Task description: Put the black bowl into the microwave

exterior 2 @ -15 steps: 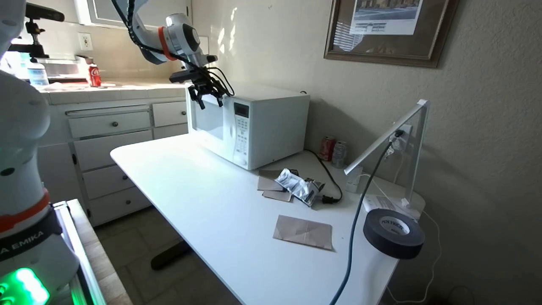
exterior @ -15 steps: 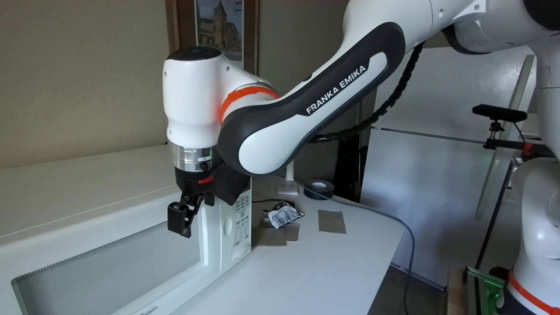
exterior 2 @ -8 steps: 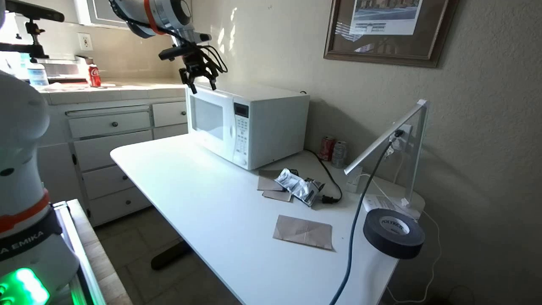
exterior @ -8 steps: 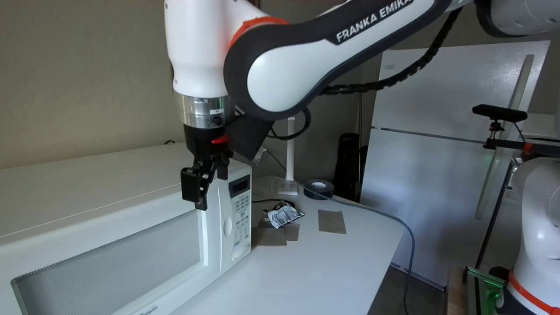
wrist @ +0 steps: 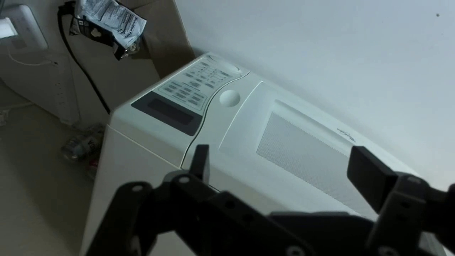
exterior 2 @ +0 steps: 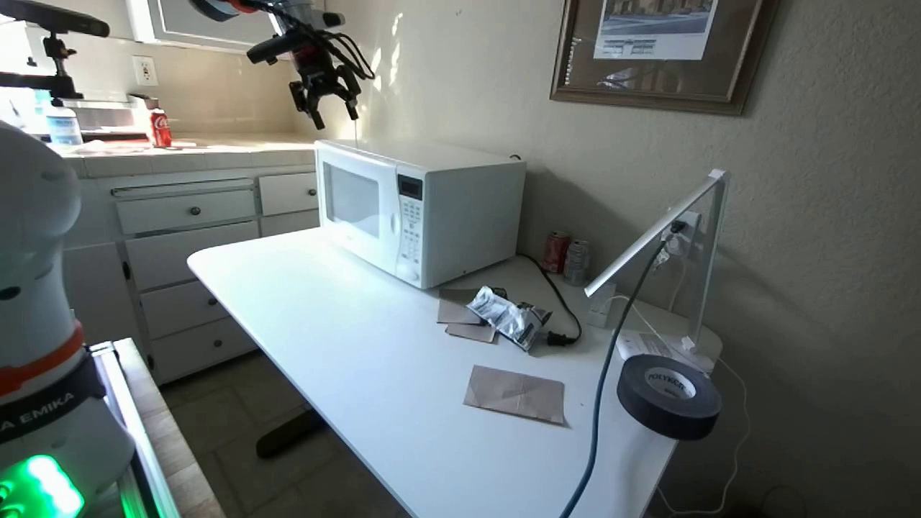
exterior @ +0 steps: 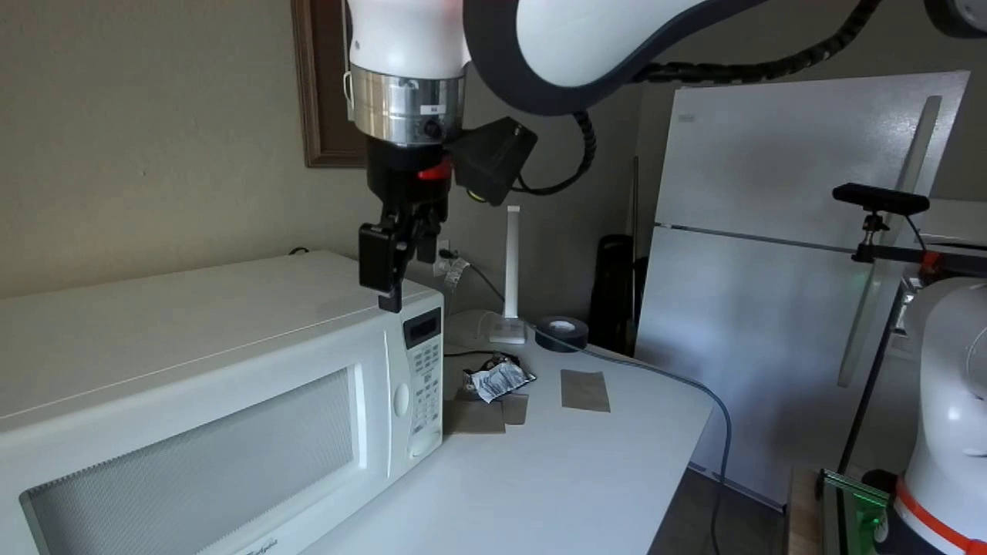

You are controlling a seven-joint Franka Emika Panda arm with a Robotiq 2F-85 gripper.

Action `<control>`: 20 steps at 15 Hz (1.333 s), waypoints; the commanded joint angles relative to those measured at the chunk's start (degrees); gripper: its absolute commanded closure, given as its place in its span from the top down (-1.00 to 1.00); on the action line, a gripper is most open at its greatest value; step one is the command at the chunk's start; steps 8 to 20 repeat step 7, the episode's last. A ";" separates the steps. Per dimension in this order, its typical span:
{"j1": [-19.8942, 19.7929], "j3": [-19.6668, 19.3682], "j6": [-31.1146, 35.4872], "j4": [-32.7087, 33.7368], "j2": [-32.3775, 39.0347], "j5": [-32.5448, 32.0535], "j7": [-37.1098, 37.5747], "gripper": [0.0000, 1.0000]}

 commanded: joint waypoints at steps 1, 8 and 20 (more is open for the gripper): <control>-2.04 1.66 0.33 -5.32 -5.94 2.84 -1.22 1.00; -2.84 2.62 -0.11 -3.60 -4.80 1.78 -0.57 1.00; -2.84 2.62 -0.11 -3.60 -4.80 1.78 -0.57 1.00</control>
